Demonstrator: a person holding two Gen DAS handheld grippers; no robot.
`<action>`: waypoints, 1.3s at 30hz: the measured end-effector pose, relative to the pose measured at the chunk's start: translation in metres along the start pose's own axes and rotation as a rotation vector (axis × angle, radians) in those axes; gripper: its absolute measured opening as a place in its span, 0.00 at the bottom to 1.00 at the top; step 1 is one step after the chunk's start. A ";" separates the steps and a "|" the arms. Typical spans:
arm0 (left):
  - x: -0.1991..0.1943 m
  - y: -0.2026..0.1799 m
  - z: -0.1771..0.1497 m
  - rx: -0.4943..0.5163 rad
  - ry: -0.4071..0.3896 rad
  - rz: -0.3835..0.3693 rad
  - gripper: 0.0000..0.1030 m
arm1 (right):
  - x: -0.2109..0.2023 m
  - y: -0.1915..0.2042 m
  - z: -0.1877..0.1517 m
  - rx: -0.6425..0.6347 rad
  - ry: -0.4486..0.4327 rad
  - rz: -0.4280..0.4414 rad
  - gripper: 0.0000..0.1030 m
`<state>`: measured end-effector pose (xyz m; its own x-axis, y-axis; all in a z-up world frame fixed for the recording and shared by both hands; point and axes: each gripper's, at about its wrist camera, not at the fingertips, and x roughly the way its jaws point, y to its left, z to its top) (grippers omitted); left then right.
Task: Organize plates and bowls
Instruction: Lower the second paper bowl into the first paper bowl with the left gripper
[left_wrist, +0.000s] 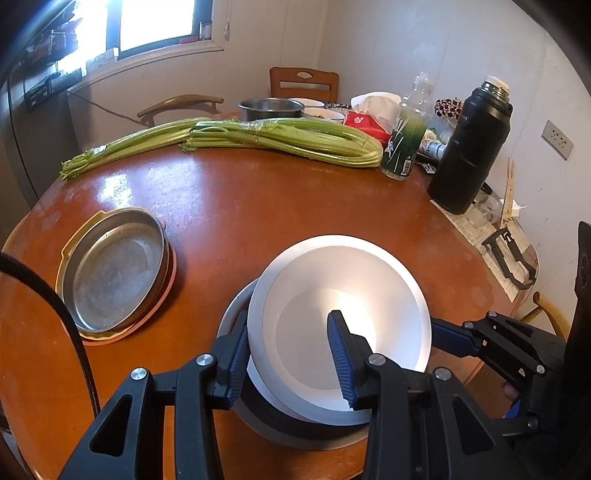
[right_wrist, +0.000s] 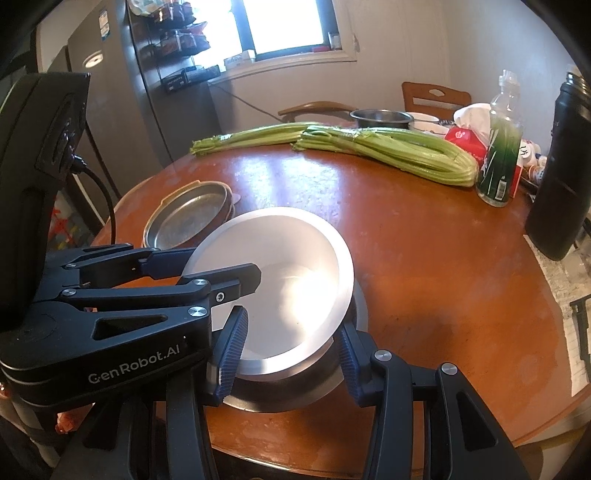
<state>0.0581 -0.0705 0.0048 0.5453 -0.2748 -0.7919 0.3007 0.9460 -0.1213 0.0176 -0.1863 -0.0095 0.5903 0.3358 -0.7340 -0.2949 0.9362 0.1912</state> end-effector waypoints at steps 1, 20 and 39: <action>0.001 0.001 0.000 0.000 0.002 0.001 0.39 | 0.002 0.000 0.000 0.001 0.005 -0.001 0.47; 0.013 0.008 -0.002 -0.005 0.014 0.007 0.39 | 0.011 0.006 -0.003 -0.057 0.008 -0.073 0.47; -0.005 0.015 -0.002 -0.019 -0.036 0.017 0.40 | 0.000 0.000 -0.001 -0.025 -0.012 -0.088 0.47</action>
<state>0.0583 -0.0544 0.0056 0.5781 -0.2641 -0.7721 0.2760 0.9537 -0.1195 0.0170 -0.1867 -0.0103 0.6240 0.2533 -0.7392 -0.2600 0.9594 0.1093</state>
